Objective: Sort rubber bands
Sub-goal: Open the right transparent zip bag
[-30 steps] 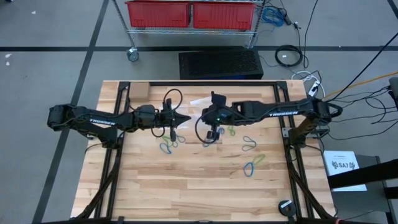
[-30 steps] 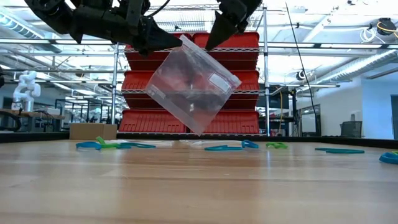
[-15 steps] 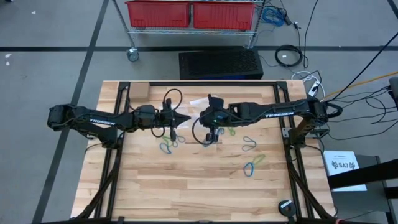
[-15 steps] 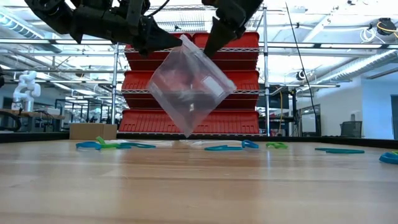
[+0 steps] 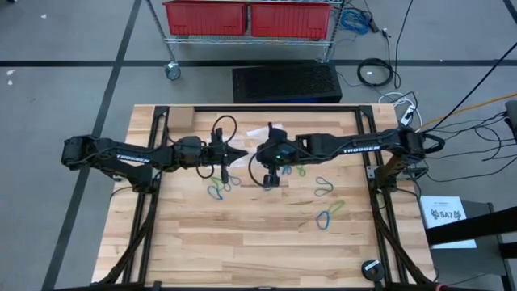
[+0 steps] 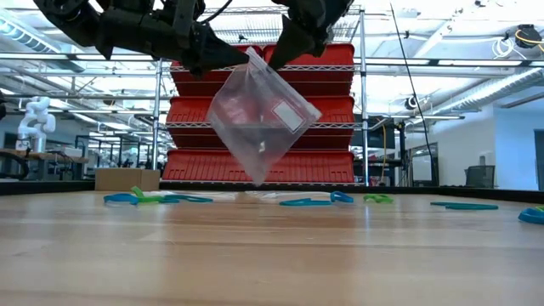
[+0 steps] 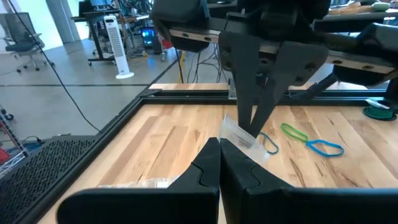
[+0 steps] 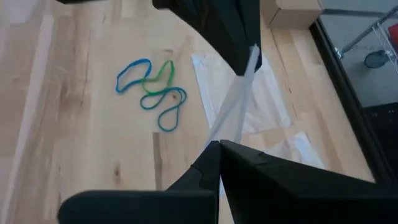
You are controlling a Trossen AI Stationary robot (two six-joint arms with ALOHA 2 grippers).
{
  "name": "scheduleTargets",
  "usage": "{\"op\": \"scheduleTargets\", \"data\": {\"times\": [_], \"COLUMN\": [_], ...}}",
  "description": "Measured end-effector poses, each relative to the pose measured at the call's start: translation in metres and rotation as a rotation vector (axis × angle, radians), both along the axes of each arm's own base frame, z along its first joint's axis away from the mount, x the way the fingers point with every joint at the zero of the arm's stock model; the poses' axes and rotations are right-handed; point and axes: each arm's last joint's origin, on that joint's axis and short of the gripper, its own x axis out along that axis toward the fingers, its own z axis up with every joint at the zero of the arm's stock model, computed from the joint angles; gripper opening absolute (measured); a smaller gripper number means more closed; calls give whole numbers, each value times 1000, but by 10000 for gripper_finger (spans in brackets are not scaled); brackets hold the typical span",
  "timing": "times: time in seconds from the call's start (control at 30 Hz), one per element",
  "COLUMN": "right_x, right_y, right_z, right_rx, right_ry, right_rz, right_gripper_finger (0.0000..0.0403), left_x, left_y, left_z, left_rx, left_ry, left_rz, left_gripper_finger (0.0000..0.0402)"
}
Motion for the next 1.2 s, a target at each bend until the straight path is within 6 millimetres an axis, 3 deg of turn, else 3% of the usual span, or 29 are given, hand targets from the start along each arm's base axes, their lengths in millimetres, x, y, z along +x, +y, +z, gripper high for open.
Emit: {"op": "scheduleTargets", "data": {"times": [0.37, 0.7, 0.93, 1.2], "right_x": [1, 7, -6, -15], "right_y": [-1, 10, 22, 16], "right_z": [-36, -53, -61, -80], "right_rx": [36, 4, 7, 97], "right_ry": [-45, -286, -380, -489], "right_rz": [-48, -63, -83, -84], "right_gripper_finger": [0, 0, 0, 5], "left_x": [1, 1, 1, 1], "left_y": [-7, -12, -10, -11], "left_z": [0, 0, -2, 0], "left_rx": [-5, -25, -20, -17], "left_ry": [0, -4, 18, -7], "left_rz": [-29, -44, 20, 28], "left_gripper_finger": [0, 0, 0, 0]}}
